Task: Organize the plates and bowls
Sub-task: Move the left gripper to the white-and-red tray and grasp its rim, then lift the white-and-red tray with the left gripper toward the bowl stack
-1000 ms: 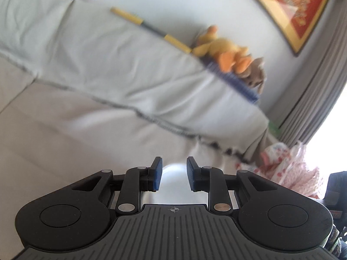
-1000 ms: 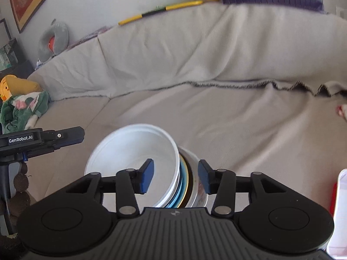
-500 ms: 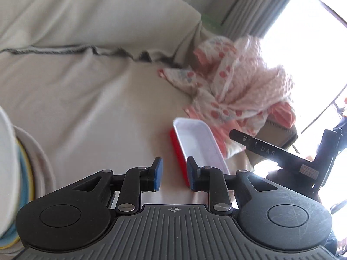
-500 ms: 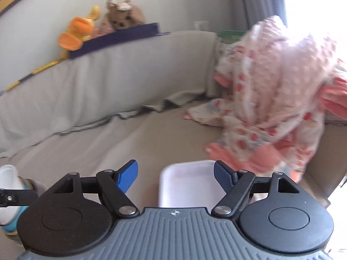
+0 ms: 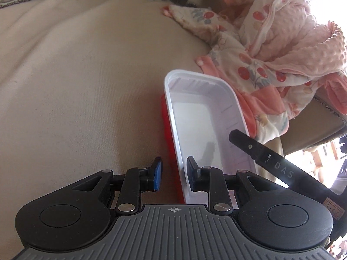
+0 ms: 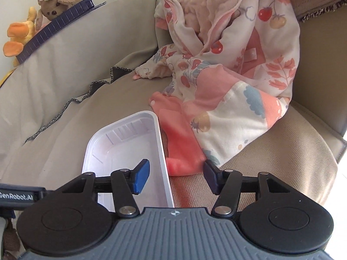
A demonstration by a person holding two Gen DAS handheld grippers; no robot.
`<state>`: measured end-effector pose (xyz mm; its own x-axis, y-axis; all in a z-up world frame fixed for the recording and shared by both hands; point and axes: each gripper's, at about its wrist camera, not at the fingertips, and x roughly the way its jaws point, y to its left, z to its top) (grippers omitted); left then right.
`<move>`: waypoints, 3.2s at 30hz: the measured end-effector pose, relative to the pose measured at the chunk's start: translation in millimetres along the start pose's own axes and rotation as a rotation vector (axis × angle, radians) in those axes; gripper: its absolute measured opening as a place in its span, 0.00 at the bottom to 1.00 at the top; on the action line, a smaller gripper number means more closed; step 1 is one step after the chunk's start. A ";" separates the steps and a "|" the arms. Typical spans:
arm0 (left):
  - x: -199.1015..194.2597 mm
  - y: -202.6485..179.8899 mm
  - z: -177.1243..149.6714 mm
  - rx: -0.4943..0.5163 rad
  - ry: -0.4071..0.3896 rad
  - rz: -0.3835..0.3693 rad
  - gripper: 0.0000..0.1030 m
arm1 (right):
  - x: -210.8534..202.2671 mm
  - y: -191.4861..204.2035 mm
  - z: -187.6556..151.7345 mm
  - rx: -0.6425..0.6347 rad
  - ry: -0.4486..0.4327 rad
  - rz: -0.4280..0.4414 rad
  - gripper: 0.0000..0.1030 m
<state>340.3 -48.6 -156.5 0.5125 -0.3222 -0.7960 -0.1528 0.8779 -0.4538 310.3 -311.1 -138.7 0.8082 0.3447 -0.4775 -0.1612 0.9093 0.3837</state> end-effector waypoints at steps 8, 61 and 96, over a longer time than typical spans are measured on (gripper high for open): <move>-20.7 11.7 -6.7 0.032 -0.038 0.063 0.25 | 1.9 29.7 -2.7 -0.037 0.066 0.140 0.28; -108.1 108.2 -110.6 -0.159 -0.162 0.193 0.21 | -16.9 143.2 -85.8 -0.283 0.215 0.329 0.30; -350.5 167.1 -108.4 -0.283 -0.593 0.172 0.17 | -140.9 350.1 -21.8 -0.496 -0.015 0.659 0.22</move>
<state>43.5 172.6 3.3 0.8256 0.1334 -0.5482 -0.4474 0.7467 -0.4922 127.7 -36.2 45.6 0.4673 0.8436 -0.2646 -0.8334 0.5202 0.1865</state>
